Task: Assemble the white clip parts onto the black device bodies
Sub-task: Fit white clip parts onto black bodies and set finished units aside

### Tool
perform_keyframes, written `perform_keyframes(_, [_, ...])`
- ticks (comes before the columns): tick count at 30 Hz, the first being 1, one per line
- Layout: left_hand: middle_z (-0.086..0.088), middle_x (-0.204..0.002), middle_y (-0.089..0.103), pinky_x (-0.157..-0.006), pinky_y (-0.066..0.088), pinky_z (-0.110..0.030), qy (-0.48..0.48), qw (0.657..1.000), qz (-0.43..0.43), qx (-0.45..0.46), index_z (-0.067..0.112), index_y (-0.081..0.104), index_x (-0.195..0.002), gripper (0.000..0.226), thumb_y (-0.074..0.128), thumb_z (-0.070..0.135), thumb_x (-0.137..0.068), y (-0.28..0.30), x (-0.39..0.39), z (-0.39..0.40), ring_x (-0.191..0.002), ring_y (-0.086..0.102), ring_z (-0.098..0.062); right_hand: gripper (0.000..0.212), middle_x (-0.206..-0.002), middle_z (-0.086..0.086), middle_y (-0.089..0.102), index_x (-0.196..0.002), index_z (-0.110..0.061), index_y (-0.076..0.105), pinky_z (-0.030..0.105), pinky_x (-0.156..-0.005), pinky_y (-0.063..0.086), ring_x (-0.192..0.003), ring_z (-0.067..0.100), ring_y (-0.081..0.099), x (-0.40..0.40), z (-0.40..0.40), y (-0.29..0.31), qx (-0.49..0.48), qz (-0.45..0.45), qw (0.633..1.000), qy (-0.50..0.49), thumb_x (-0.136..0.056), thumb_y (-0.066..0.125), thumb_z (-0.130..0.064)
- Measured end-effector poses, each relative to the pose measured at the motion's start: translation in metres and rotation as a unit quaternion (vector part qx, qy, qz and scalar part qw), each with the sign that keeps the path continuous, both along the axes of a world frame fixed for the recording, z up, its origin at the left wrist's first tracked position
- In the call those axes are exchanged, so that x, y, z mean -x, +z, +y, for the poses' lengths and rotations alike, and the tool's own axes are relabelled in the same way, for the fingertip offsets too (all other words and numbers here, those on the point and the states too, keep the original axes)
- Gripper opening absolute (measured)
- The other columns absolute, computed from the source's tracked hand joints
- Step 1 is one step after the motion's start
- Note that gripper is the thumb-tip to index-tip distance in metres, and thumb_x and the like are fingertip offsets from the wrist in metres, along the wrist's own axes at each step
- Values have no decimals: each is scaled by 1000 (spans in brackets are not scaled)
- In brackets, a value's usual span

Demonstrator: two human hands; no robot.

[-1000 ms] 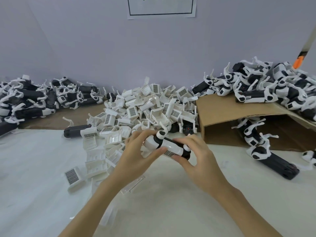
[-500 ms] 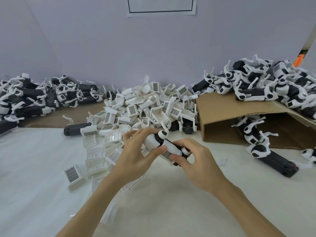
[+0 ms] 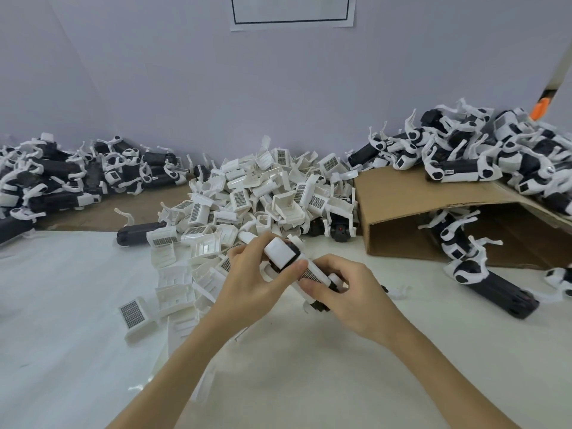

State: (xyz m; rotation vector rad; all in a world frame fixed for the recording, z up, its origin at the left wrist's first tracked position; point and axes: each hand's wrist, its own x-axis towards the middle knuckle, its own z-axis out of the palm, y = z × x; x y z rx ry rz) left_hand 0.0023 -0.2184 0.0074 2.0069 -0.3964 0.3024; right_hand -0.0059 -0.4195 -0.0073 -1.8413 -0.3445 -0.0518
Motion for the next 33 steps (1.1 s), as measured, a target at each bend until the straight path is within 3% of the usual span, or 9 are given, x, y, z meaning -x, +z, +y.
perform_keyframes(5, [16, -83, 72, -106, 44, -47, 87, 995, -3, 47, 31, 65, -90, 39, 72, 68, -79, -2, -4, -7, -99, 66, -9, 75, -132, -25, 51, -144, -40, 42, 11, -96, 44, -121, -7, 51, 3, 2, -4, 144, -105, 983, -50, -82, 84, -48])
perform_keyframes(8, [13, -88, 73, -103, 48, -49, 96, 994, 17, 49, 31, 61, -104, 56, 70, 76, -72, -6, -3, -9, -104, 66, -6, 56, -124, -15, 57, -134, -28, 53, 26, -94, 51, -115, 5, 55, 3, 7, -10, 232, -219, 942, -105, -87, 84, -33])
perform_keyframes(10, [21, -97, 71, -103, 42, -30, 81, 996, -18, -18, 36, 50, -128, 75, 65, 81, -71, -5, -1, -7, -110, 57, 6, 46, -121, -13, 62, -133, -26, 54, 27, -91, 53, -110, 5, 60, 1, 5, -11, 192, -199, 955, -103, -93, 78, -24])
perform_keyframes(13, [18, -118, 55, -102, 37, -21, 44, 986, -96, -130, 33, 47, -148, 86, 65, 80, -78, 3, -4, 3, -117, 47, -1, 39, -121, -13, 67, -136, -28, 53, 27, -92, 55, -114, 9, 65, -4, -6, -8, 75, -103, 992, -20, -102, 67, -16])
perform_keyframes(17, [17, -117, 69, -98, 51, -24, -26, 999, -24, -36, 31, 66, -127, 59, 76, 65, -80, 6, -1, 5, -115, 64, -7, 35, -126, -9, 68, -136, -29, 55, 32, -98, 56, -122, 16, 64, -6, -12, -9, 4, -28, 998, 55, -105, 61, -15])
perform_keyframes(21, [18, -100, 71, -86, 51, -24, 44, 997, -59, -14, 32, 64, -112, 49, 85, 57, -75, -2, 10, -15, -98, 67, -8, 47, -119, -22, 69, -137, -39, 53, 14, -87, 51, -111, 0, 66, 2, 3, -15, 104, -102, 989, -1, -96, 74, -27])
perform_keyframes(26, [19, -105, 65, -90, 48, -24, 63, 994, -84, -28, 41, 54, -111, 49, 79, 65, -77, -5, 18, -30, -105, 63, -8, 52, -98, -14, 71, -141, -27, 55, 33, -70, 56, -80, 14, 67, -1, 8, -18, 176, -216, 956, -90, -96, 60, -2])
perform_keyframes(29, [18, -110, 70, -87, 49, -15, 21, 999, 0, 43, 38, 59, -110, 53, 82, 66, -72, 0, 19, -29, -108, 67, -6, 56, -92, -22, 70, -134, -46, 53, 18, -64, 50, -77, 8, 66, -2, 3, -16, 178, -208, 958, -86, -96, 61, -5])
perform_keyframes(33, [4, -100, 76, -86, 51, -29, -22, 970, 144, 194, 16, 66, -99, 55, 85, 61, -74, 11, 14, -19, -89, 70, -12, 60, -96, -33, 69, -123, -63, 46, 6, -70, 45, -89, -4, 67, -4, -5, -15, 162, -151, 975, -23, -99, 67, -12])
